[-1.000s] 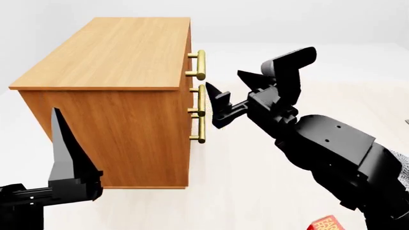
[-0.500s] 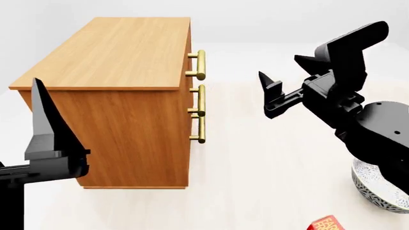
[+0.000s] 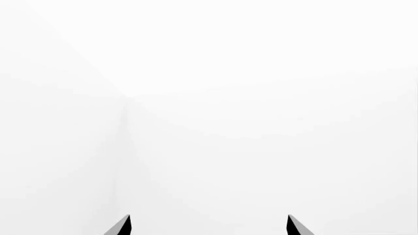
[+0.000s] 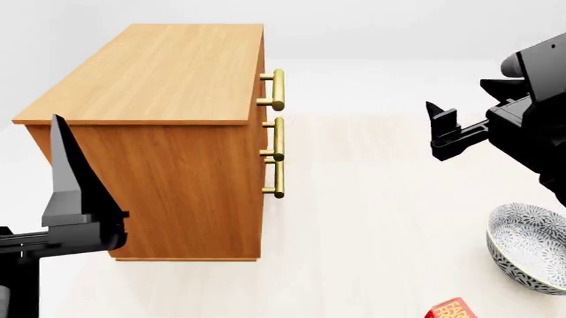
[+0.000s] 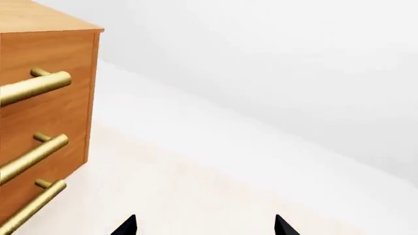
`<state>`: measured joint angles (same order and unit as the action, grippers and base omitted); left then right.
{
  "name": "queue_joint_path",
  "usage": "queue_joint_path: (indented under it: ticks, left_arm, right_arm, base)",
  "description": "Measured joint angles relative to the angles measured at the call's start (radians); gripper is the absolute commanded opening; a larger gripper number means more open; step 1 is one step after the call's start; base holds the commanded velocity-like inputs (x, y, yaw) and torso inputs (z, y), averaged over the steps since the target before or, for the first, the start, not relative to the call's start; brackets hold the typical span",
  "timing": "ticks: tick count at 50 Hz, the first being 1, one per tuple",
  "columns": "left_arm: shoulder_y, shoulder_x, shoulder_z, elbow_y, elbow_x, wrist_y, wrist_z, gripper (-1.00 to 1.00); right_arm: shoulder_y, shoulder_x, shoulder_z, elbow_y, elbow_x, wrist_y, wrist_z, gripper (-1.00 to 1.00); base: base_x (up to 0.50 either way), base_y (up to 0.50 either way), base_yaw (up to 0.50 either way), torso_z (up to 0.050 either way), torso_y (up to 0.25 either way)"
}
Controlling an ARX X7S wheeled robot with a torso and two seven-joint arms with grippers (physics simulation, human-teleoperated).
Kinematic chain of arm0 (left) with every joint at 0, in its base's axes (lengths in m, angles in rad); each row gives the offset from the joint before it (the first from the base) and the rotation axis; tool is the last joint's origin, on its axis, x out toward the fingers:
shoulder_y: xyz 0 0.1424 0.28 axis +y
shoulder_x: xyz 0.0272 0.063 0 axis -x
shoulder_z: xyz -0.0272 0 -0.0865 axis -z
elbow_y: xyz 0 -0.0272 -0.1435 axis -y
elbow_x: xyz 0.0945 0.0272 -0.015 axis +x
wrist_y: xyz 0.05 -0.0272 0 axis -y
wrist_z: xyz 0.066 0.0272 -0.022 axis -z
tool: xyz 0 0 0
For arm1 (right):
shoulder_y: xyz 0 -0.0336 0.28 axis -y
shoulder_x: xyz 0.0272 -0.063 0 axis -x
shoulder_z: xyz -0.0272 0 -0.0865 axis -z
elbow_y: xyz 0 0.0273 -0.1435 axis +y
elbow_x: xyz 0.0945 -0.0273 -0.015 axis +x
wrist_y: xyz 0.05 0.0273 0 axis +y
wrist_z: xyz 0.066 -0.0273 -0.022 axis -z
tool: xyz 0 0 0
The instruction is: Close the top drawer of the cabinet and put the bowl on top of it.
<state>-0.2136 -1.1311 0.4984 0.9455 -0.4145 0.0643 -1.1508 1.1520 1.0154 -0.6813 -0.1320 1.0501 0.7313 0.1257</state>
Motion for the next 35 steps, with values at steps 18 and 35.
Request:
queue_joint_path:
  ticks: [18, 35]
  left_arm:
    - [0.014, 0.0, 0.001, 0.0, 0.013, 0.006, -0.002, 1.0]
    - [0.02, 0.001, -0.001, -0.004, 0.016, 0.01, 0.0, 1.0]
  right_arm:
    - [-0.025, 0.094, -0.052, 0.051, -0.043, 0.06, -0.069, 1.0]
    - [-0.048, 0.142, -0.114, 0.125, -0.061, 0.153, -0.135, 1.0]
  base:
    - [0.0, 0.0, 0.0, 0.0, 0.0]
    - [0.0, 0.0, 0.0, 0.0, 0.0]
